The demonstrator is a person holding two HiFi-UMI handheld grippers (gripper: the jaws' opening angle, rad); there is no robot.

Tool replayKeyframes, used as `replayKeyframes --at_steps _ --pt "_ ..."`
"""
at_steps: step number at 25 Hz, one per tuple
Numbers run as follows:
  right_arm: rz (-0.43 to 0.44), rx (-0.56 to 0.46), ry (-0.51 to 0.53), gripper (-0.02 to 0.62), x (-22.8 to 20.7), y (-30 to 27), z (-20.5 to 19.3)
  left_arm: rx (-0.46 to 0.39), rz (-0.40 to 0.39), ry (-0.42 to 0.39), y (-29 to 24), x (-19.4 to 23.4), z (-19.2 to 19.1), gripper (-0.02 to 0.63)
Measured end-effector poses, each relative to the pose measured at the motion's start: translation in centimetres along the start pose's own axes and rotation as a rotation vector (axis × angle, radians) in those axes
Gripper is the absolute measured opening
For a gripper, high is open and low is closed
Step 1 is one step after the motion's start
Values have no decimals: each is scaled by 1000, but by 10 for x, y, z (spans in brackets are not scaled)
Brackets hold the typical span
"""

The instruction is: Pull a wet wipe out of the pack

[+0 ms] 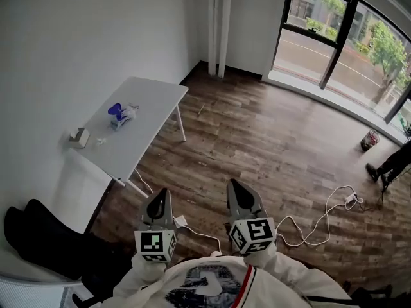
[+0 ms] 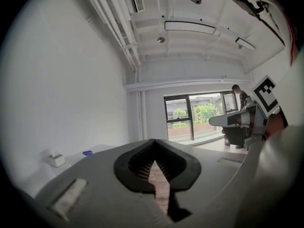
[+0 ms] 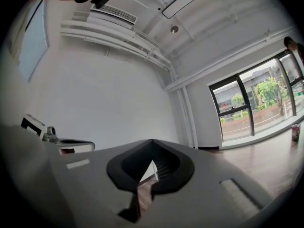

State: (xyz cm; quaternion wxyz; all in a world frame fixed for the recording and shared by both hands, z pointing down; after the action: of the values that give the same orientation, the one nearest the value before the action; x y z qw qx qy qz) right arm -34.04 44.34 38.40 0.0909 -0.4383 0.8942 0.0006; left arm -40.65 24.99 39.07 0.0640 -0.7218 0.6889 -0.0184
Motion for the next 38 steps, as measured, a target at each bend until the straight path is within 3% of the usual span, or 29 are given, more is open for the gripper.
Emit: replayKeyframes --at_steps 11,17,27,38 --pt "-47 3 -6 5 -38 1 -8 14 -20 -11 -33 -15 -4 5" --pt "-66 55 -22 5 -56 -21 -25 31 -48 -12 -72 -15 -15 5" --pt "-52 138 -30 5 -76 -119 -43 77 -55 25 -164 29 -32 5" --pt "-24 168 -20 5 -87 -243 -29 99 -47 42 -261 93 -25 5"
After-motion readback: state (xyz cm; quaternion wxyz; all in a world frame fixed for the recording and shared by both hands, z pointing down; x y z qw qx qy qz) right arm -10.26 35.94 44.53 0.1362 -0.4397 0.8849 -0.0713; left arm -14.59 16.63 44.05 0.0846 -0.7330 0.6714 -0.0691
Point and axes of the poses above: the fingertips, and each gripper's own axes: y backward along the fingers, x to its left, z out of its top, the point moved 2 cm from there along y, backward along the fingers, and after that the axes turned 2 degrees about x, right-handed, at the moved point
